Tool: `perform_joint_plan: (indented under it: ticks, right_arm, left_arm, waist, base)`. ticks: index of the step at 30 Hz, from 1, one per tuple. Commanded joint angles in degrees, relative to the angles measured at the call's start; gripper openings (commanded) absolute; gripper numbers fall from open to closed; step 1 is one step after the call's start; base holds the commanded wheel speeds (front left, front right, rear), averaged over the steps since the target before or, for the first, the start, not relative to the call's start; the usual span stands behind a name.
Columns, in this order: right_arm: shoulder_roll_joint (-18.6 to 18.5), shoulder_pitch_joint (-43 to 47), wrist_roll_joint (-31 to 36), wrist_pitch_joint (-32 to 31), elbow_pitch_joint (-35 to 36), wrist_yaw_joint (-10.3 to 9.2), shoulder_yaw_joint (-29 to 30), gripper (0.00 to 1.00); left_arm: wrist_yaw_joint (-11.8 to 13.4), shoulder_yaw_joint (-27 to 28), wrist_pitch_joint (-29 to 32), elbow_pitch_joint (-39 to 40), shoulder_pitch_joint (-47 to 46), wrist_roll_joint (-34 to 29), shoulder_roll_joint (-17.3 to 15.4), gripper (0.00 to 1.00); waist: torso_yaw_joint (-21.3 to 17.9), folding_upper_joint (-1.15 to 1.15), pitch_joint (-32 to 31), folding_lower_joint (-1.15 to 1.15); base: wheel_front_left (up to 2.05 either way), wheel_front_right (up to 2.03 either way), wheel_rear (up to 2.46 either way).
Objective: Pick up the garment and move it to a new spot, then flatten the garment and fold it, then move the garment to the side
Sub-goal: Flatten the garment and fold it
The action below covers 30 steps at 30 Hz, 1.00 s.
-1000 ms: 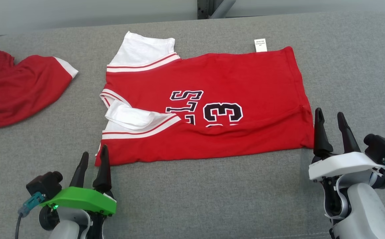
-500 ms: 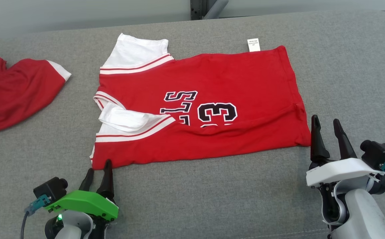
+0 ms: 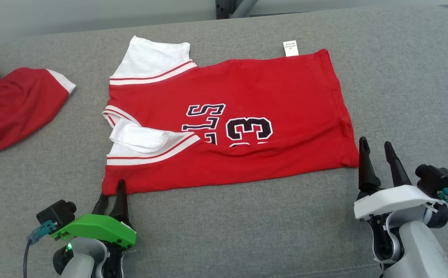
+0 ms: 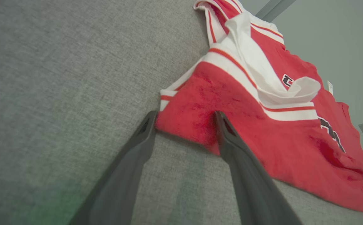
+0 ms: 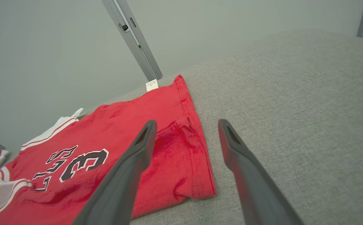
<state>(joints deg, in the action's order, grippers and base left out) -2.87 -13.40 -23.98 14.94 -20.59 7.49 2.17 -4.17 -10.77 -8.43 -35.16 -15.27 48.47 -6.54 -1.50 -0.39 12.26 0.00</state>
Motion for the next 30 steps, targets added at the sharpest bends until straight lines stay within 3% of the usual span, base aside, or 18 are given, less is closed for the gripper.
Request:
perform_joint_plan:
  ticks: [1,17,18,19,20,22,23,24,30]
  right_arm:
    - [-0.1,-0.5,1.1,-0.9,-1.8,0.00,0.3,1.00]
    - [0.0,-9.2,5.4,-6.0,-22.0,0.00,2.5,1.00]
    - [0.0,-9.7,4.6,-6.1,-23.1,0.00,2.0,0.92]
    - [0.1,-10.2,4.1,-6.0,-24.1,0.00,1.3,0.57]
    - [0.1,-10.6,3.8,-5.6,-24.9,0.00,0.6,0.43]
    - [0.1,-11.3,2.7,-5.4,-26.1,0.00,-0.8,0.16]
    - [0.1,-11.3,2.7,-5.4,-26.1,0.00,-0.8,0.16]
    - [0.1,-11.6,2.3,-5.1,-26.6,0.00,-1.3,0.00]
    - [-0.2,-11.7,-1.0,-2.5,-25.1,0.00,-1.9,0.00]
  left_arm:
    - [-0.6,-0.6,-0.8,-0.2,-0.8,-0.4,0.4,0.00]
    - [-1.6,-2.2,-4.4,5.1,-0.4,-1.5,1.1,0.00]
    - [-1.6,-2.3,-4.4,5.3,-0.3,-1.5,1.1,0.00]
    - [-1.6,-2.4,-4.4,5.5,-0.2,-1.6,1.1,0.00]
    - [-1.6,-2.5,-4.5,5.7,-0.1,-1.7,1.1,0.00]
    - [-1.5,-2.6,-4.7,6.0,0.1,-1.9,1.0,0.00]
    - [-1.5,-2.6,-4.7,6.0,0.1,-1.9,1.0,0.00]
    - [-1.4,-2.6,-4.8,6.3,0.2,-2.0,0.9,0.00]
    - [-1.3,-2.5,-5.5,9.1,1.8,-2.7,0.5,0.00]
  waist:
    - [0.2,0.39,0.0,0.00]
    - [2.7,0.39,-0.1,0.00]
    - [2.8,0.39,-0.1,0.00]
    - [2.9,0.39,-0.1,0.00]
    - [2.9,0.39,-0.1,0.00]
    - [2.9,0.39,-0.2,0.00]
    - [2.9,0.39,-0.2,0.00]
    - [2.9,0.39,-0.3,0.00]
    - [2.7,0.39,-1.3,0.00]
  base:
    - [0.00,0.00,0.00]
    - [0.00,0.00,0.00]
    - [0.00,0.00,0.00]
    - [0.00,0.00,0.00]
    - [0.00,0.00,0.00]
    - [0.00,0.00,0.00]
    - [0.00,0.00,0.00]
    - [0.00,0.00,0.00]
    - [0.00,0.00,0.00]
